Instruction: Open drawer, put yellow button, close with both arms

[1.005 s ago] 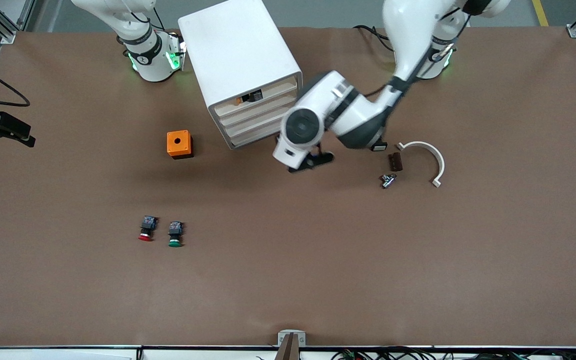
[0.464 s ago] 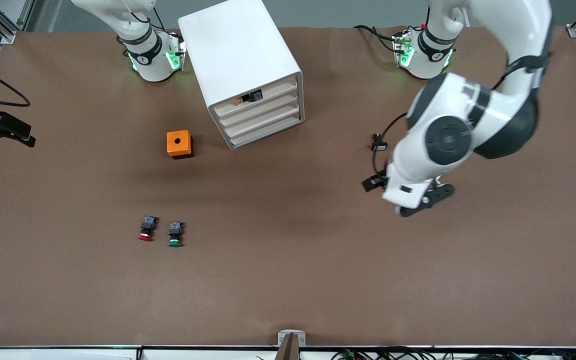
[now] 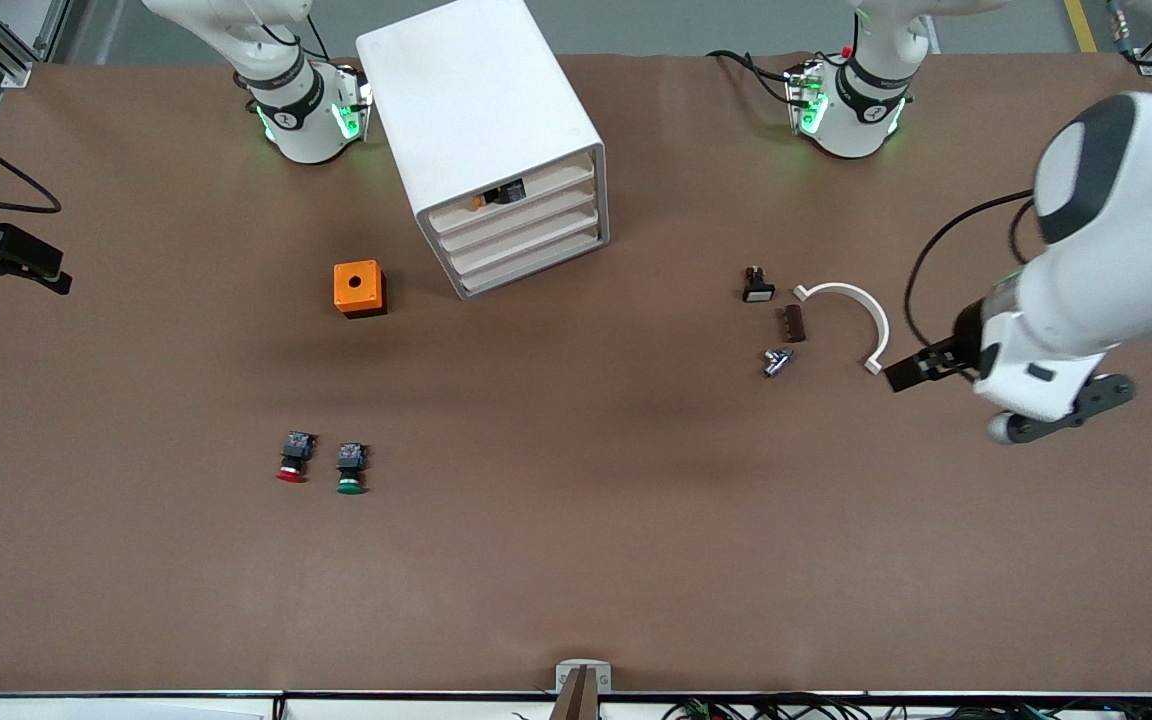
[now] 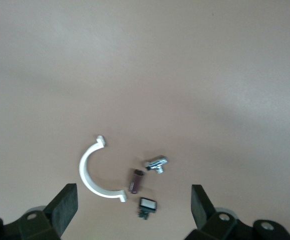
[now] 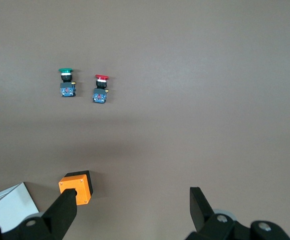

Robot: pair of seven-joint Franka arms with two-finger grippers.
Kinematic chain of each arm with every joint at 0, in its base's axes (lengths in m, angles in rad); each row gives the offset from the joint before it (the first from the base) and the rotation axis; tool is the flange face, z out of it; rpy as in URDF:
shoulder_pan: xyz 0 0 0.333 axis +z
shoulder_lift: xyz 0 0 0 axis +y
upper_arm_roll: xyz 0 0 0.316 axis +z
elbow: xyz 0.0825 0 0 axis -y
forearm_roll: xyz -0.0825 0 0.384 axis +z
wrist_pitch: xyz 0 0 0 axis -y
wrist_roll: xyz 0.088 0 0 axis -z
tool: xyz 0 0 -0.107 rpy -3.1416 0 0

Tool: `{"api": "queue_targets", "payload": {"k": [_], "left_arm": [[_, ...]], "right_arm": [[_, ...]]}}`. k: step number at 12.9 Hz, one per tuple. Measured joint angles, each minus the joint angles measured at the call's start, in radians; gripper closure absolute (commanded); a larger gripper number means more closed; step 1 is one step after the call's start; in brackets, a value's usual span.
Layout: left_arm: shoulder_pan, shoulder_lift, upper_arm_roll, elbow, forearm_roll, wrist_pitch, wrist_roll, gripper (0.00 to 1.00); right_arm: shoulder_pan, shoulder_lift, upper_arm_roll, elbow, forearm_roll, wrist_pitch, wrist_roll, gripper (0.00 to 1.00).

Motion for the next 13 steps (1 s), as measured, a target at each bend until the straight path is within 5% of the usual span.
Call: {"api": "queue_targets", "payload": {"k": [10,13], "left_arm": [[0.149,-0.250,0.002,-0.075,-0.001,-0.135,0.300,0.00],[0.071,-0.322,0.098,-0.164,-0.001,-0.122,0.368,0.00]], "right_arm": [[0.000,-0.073,0.005,-0.097,0.000,0.045,0.000,0.00],[0.000,-0.074,0.007,-0.097,0.000,0.033,0.000,0.00]]}}
